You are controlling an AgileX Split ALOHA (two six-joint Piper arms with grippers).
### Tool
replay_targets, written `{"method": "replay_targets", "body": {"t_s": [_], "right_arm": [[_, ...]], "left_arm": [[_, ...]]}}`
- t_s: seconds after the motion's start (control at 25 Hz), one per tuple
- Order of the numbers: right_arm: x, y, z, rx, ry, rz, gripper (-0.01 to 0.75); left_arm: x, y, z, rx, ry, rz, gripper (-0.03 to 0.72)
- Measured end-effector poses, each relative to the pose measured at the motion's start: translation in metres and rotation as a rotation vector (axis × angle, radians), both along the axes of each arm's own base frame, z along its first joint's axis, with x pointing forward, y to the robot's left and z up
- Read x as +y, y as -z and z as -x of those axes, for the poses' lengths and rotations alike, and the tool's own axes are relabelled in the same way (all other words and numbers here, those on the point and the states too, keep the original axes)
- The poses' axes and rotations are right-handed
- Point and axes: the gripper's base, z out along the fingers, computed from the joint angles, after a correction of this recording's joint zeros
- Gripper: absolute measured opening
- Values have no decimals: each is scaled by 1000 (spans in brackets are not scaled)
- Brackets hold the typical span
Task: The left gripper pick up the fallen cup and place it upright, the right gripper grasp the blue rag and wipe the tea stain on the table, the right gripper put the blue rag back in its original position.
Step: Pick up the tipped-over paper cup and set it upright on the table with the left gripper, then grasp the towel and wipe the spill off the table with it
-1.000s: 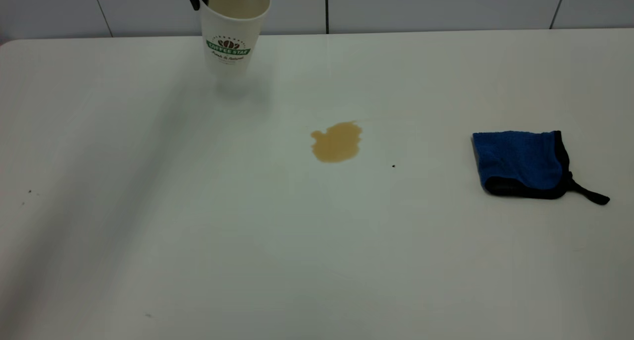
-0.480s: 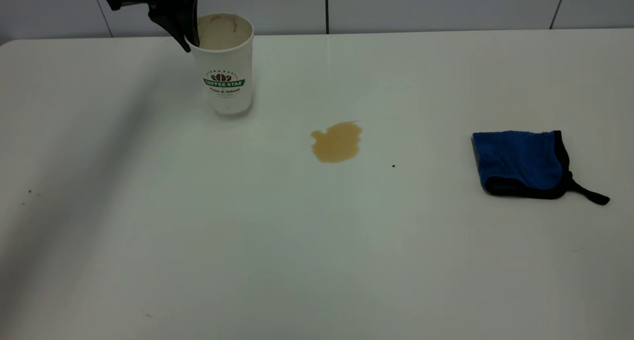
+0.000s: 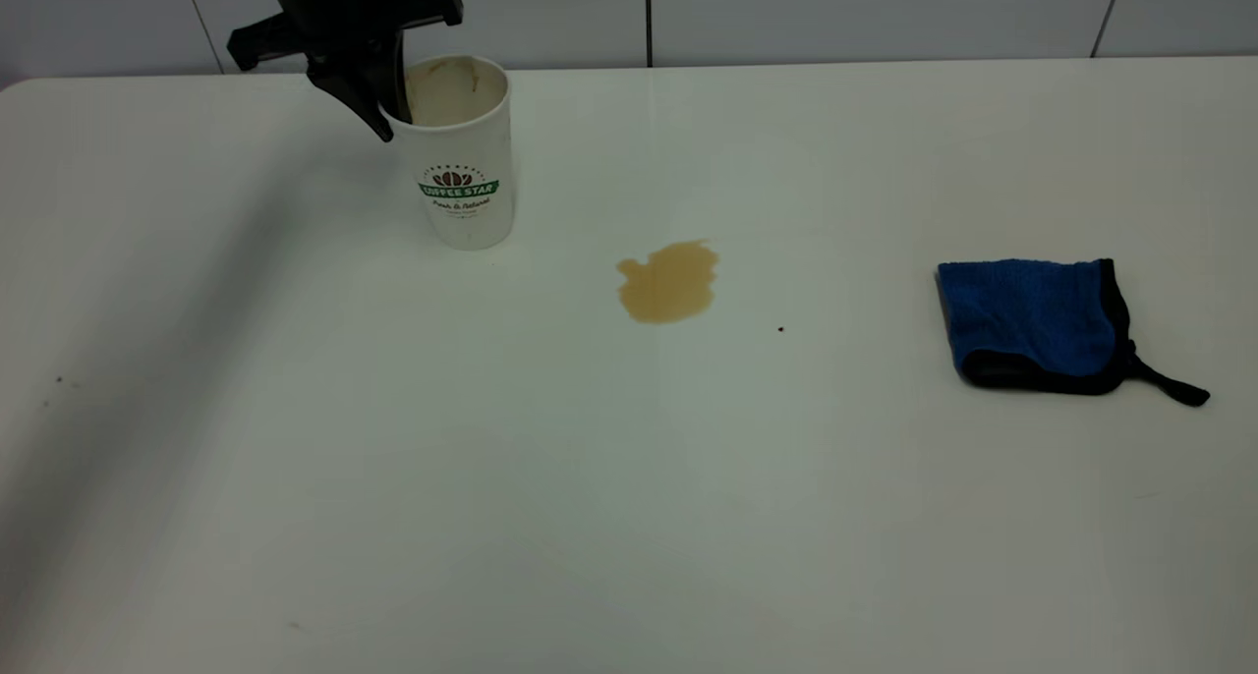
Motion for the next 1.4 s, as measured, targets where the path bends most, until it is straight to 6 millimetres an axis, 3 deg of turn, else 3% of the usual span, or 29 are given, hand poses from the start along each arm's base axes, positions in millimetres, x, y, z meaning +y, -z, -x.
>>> {"method": "replay_targets", "body": {"t_s": [0.36,0.48,0.68,1.16,1.4], "right_arm": [[0,0,0,0,0,0,590],[0,0,0,0,0,0,590],[0,0,0,0,0,0,590],[0,0,0,0,0,0,590],[0,0,0,0,0,0,590]], "left_arm": [[0,1,0,-1,0,0,498],[0,-2,-1,-11,0,2,567],[-1,-31,-3,-72,8,11,573],[3,-152,5,-290,140,-12,482],[17,-183,8,-370,102,-150,430]]}}
